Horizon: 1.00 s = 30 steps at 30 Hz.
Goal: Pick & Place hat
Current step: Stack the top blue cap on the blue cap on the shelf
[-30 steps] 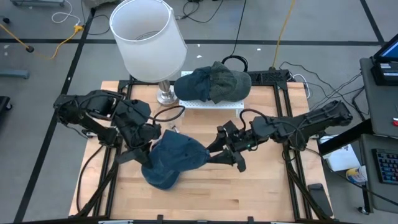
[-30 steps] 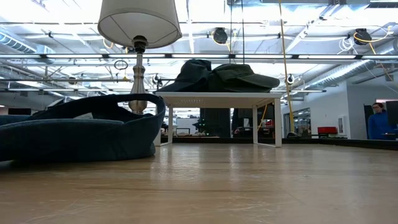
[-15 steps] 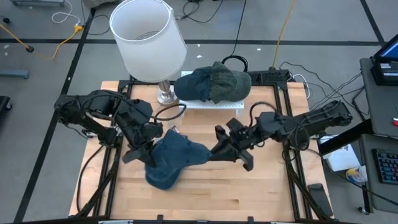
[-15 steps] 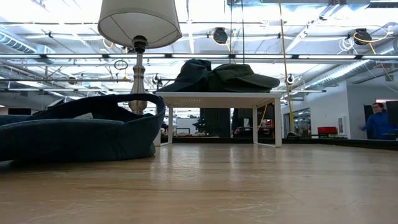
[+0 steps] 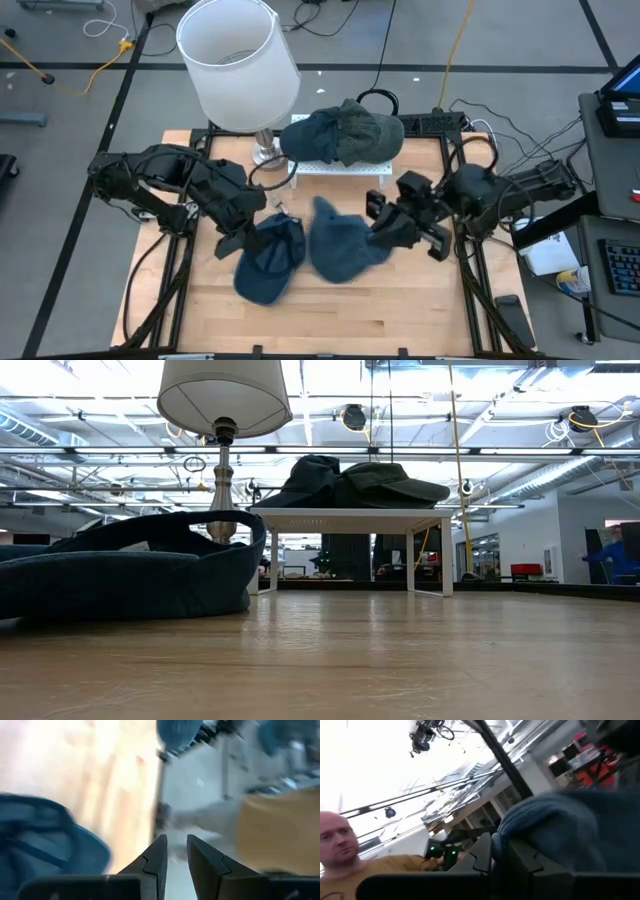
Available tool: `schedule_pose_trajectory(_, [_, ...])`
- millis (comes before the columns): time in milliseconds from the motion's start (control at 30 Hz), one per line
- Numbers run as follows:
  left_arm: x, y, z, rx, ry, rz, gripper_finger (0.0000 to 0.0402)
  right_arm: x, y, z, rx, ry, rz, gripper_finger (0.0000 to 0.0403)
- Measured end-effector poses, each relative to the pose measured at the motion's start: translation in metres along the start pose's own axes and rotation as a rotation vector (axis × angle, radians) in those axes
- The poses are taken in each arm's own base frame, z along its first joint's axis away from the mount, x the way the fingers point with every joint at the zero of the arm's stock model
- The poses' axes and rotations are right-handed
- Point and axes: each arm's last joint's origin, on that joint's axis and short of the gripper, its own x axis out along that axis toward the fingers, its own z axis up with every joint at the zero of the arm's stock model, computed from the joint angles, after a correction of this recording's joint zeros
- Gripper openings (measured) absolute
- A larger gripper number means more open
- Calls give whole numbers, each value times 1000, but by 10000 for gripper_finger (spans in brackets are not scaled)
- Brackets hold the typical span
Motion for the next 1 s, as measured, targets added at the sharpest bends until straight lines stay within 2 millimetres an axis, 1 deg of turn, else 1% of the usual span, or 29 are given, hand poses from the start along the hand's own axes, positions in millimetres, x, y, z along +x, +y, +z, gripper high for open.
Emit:
schedule_pose_trajectory(133, [3,-3,-3,33,-108,149,71,-8,5,5,-33,-7,-44,22])
schedule_pose_trajectory(233, [6,-10,-8,53,-197,258,65,-14,9,8,-65,2,-72,22])
schedule_pose_trajectory(467, [11,-36,-29,113,-474,460,53,-24,13,13,-161,-14,-150,22])
schedule_pose_trajectory(567, [12,-49,-39,111,-597,483,52,-27,15,15,-172,-21,-177,22])
schedule_pose_trajectory(667, [18,-56,-50,111,-647,494,54,-29,14,15,-192,-33,-230,22])
schedule_pose_trajectory(733, [25,-58,-57,106,-674,499,58,-31,14,17,-212,-52,-270,22])
schedule_pose_trajectory(867, [39,-54,-74,91,-681,507,69,-35,13,19,-238,-101,-382,22])
schedule_pose_trajectory(1000, [43,-47,-87,63,-713,502,81,-34,8,20,-296,-156,-495,22])
